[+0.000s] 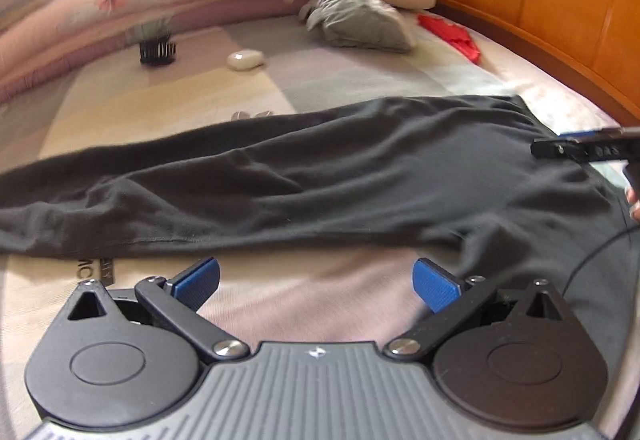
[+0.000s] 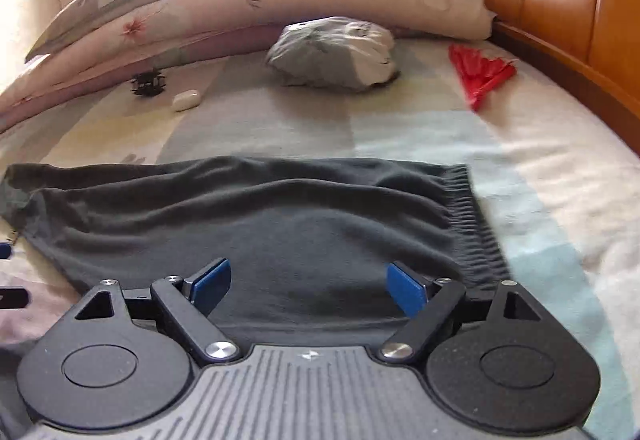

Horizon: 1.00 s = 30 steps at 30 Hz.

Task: Fold clothes

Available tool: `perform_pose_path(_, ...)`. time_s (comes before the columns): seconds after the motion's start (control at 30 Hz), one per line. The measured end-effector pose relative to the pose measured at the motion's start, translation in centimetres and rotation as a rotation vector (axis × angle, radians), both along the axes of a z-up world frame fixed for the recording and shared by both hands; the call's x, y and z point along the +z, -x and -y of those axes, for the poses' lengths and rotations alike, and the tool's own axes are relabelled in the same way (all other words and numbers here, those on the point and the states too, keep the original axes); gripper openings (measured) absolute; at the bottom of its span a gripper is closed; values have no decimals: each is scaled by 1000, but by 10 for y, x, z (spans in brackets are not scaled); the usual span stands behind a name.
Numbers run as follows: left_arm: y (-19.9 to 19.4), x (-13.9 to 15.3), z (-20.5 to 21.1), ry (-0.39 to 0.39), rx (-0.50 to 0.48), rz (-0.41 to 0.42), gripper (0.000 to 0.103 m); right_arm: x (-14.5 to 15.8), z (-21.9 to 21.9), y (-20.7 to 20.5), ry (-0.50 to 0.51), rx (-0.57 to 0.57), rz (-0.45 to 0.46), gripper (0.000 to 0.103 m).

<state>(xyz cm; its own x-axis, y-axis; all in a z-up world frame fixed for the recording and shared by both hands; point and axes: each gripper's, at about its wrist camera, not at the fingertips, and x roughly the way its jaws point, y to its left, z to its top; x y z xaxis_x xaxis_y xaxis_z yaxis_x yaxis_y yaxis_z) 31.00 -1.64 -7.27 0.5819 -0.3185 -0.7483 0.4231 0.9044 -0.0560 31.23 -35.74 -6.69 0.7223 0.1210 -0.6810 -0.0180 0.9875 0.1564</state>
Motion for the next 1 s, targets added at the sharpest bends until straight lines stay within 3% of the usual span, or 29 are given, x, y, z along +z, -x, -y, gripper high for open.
perform_pose_path(0.1,-29,-15,-6,23,37,-75,102,-17,-11,-26,-13,-6,-127,88)
perform_pose_path(0.3,-49,-22,-14,46,60,-228,102,-12,-6,-44,-22,-18,-246,89)
perform_pose_path(0.43,-64,-17,-15,59,100,-352,102,-13,-4,-63,-72,-4,-339,103)
perform_pose_path(0.63,-82,-18,-18,59,209,-474,102,-15,-27,-80,79,89,-443,103)
perform_pose_path(0.73,-90,-10,-16,39,271,-549,100,-10,-20,-86,60,95,-502,103)
perform_pose_path(0.8,-95,-3,-14,20,308,-599,100,-1,-3,-88,30,7,-549,99)
perform_pose_path(0.9,-99,25,-7,1,317,-540,100,18,30,-73,-111,-98,-521,99)
perform_pose_path(0.97,-102,38,2,-5,336,-508,100,23,41,-63,-201,-74,-497,99)
perform_pose_path(1.0,-104,42,7,-3,350,-497,100,24,42,-62,-200,-65,-497,99)
